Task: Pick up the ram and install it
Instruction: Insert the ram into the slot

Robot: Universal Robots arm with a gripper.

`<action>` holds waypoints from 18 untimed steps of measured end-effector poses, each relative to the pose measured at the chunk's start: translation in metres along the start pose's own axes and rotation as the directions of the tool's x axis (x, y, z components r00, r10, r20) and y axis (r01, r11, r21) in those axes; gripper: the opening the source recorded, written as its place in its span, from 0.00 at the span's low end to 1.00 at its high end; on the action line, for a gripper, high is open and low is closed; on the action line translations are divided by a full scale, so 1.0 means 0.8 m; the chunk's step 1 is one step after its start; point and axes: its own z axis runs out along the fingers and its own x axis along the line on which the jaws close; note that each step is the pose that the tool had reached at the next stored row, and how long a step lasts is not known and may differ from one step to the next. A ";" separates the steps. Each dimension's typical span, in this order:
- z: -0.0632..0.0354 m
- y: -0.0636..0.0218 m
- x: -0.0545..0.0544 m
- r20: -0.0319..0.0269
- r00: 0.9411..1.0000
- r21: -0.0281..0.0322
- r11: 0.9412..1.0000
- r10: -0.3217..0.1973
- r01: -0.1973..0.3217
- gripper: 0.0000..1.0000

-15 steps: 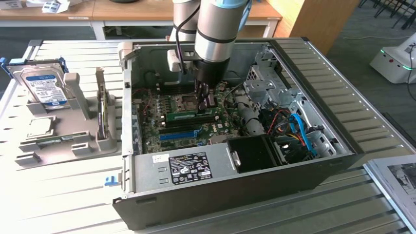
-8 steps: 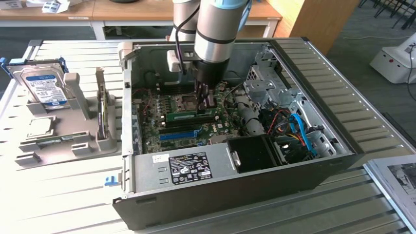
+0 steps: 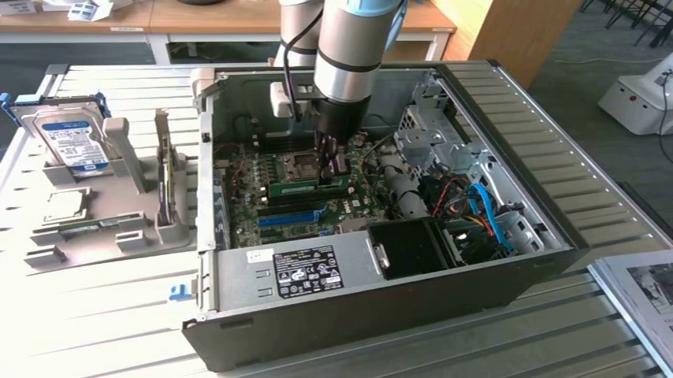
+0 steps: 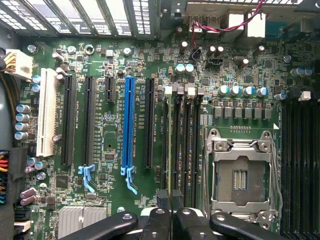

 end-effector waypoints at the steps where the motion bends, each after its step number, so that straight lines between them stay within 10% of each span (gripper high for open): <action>1: 0.000 0.000 0.000 0.000 1.000 0.000 1.000 0.000 0.000 0.12; 18: 0.000 0.000 0.003 0.000 1.000 0.000 1.000 0.000 0.000 0.12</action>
